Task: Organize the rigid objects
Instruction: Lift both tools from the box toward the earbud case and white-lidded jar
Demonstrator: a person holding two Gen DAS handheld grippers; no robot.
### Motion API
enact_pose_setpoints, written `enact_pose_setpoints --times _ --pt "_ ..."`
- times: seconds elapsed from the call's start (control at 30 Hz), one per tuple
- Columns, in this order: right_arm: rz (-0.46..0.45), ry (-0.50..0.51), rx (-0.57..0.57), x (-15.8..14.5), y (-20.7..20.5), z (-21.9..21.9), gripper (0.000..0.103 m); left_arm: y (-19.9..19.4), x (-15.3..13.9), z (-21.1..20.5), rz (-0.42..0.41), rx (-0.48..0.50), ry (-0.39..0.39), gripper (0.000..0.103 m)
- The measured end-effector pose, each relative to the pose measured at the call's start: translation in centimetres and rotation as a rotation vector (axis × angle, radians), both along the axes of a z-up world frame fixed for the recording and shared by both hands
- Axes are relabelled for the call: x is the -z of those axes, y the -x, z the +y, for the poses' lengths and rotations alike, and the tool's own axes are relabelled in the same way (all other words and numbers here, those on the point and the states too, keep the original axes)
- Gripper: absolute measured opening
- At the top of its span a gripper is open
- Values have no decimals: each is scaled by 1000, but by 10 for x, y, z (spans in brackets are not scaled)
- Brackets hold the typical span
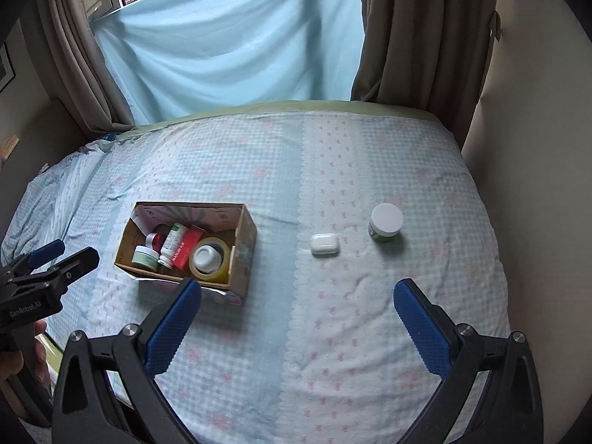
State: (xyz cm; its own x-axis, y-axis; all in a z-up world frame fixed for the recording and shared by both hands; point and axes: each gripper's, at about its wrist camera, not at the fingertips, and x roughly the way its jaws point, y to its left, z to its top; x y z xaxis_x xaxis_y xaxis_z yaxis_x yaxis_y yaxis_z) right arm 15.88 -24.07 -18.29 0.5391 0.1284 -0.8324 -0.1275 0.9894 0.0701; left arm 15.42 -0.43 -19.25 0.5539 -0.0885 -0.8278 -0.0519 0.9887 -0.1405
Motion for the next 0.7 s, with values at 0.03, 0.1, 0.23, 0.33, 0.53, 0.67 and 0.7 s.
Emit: enact_pose_setpoints --times 0.03,0.1,0.23,0.33,0.53,0.67,0.7 --pt "-2 18 -4 3 -2 -12 103 1 4 -13 8 -6 5 103" --pt "3 38 -11 8 -8 -36 103 -2 10 -39 23 -14 16 103" --pt "9 40 -11 20 -22 -73 103 -15 26 -79 25 -37 21 103" --pt "8 52 -11 38 -37 -91 103 -32 51 -103 19 -55 27 103" --pt "-29 42 -9 105 -79 -115 103 -81 139 -148 -7 -45 9 103" --pt "-81 44 -28 157 -106 -124 103 -116 204 -179 17 9 -37 102" --pt "-89 54 -32 168 -113 -124 103 -123 217 -183 11 16 -49 102"
